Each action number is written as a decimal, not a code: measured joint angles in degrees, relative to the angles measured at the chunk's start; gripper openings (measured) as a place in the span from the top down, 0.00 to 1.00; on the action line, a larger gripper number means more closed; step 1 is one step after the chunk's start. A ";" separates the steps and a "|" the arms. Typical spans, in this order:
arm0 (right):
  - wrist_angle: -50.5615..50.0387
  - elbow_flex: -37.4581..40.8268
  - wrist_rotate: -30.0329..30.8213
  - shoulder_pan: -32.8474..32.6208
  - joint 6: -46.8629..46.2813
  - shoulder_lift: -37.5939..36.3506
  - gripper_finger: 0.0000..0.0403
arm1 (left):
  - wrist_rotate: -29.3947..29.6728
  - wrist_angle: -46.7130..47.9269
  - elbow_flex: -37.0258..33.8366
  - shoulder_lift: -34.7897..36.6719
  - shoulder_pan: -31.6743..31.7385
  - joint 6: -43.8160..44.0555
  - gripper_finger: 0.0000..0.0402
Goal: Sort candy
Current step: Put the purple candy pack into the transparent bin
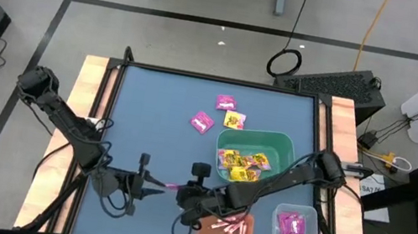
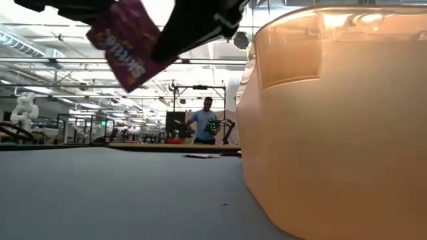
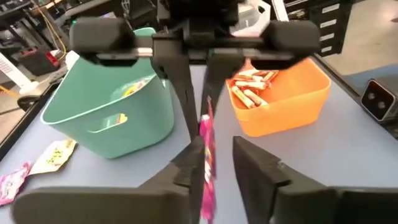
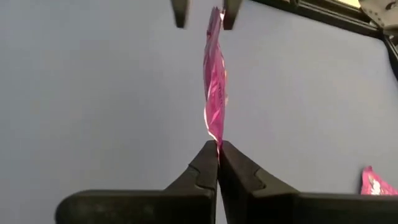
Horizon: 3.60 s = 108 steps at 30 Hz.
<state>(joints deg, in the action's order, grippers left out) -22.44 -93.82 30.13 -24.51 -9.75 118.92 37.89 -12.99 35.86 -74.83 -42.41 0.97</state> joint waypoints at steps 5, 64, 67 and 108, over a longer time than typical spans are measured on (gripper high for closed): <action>-1.85 -0.02 -0.15 -0.40 -1.49 -1.30 1.00 | 0.33 -0.36 0.00 0.00 -0.39 0.70 0.70; -32.01 -0.04 31.25 -16.72 -15.76 -9.49 0.64 | -16.61 -40.24 -0.02 -1.86 7.21 -26.67 1.00; -31.68 -0.04 31.17 -17.10 -12.70 -9.48 0.64 | -23.27 -34.84 -0.02 -1.86 7.08 -41.67 1.00; -6.35 -0.04 20.15 -10.59 -4.00 -16.05 0.64 | -17.27 -45.84 -0.04 -1.86 9.59 -21.26 1.00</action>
<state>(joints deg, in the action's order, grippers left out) -28.79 -93.86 50.28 -35.09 -13.76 102.87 20.62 -58.83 35.81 -76.69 -32.82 -20.29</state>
